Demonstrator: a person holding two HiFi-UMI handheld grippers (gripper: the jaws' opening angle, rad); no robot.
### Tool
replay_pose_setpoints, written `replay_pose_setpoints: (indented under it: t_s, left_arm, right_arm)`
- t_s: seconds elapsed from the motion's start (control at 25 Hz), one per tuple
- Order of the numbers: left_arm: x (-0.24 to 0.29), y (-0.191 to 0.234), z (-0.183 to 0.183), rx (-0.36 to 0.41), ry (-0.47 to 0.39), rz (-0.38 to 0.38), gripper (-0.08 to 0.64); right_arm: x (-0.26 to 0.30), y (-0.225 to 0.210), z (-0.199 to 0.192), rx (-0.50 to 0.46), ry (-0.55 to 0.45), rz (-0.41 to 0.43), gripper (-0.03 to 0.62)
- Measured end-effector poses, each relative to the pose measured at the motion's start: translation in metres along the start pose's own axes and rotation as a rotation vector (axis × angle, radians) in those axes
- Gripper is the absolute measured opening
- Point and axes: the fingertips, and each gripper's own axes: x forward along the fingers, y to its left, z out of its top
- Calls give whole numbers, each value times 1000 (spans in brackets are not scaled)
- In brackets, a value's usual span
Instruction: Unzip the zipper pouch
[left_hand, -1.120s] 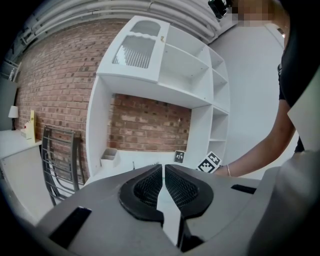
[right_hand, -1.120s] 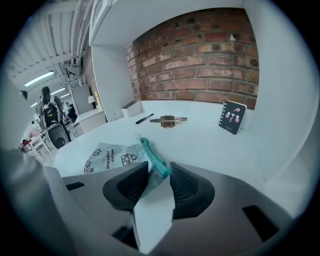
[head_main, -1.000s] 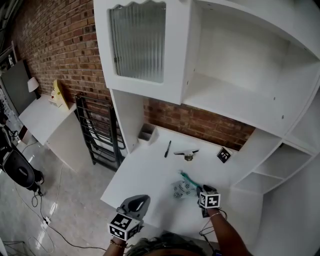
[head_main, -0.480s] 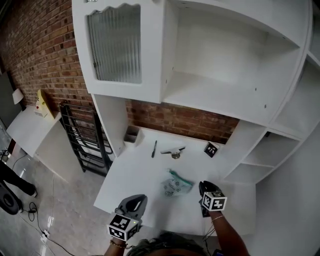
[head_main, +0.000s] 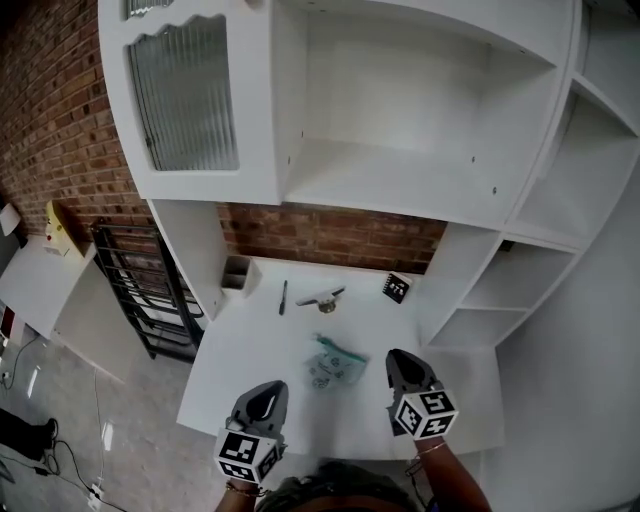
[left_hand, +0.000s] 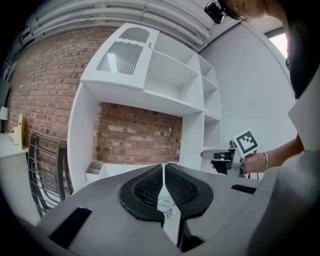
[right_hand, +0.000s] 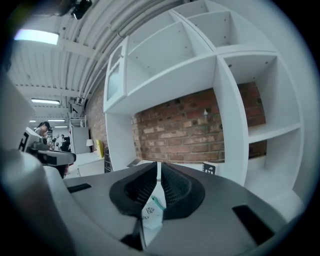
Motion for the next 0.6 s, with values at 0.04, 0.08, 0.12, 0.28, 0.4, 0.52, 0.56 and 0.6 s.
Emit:
replay_pose_setpoints:
  t_s: [0.04,0.08,0.12,0.28,0.4,0.52,0.56,0.6]
  left_arm:
    - [1,1,5,-3,-14,7,5]
    - [2,3,10,-6,-28,14,5]
    - [2,5,16,-4,-41,22,5]
    - [5,8,31,70,-64,66,5]
    - [7,7,39,62,-84,74,5]
    - [5,8,45,49,-111,97,5]
    - [4,9,46,49,-119,110,5]
    - [3,10,47,45,-125,122,5]
  right_arm:
    - [-5,6,9,-10,-23,4,21]
    - [-9,12,17,-23,-40,7,20]
    - [-13,18,24,-40,-47,6,20]
    - [-25,40,36,-89,-76,-18,15]
    - [-34,57,44,-131,-127,-22,8]
    - [-41,67,49,-208,-151,-43,3]
    - [-42,68,49,-224,-152,-54,2]
    - [-44,68,50,-230,-152,-63,2]
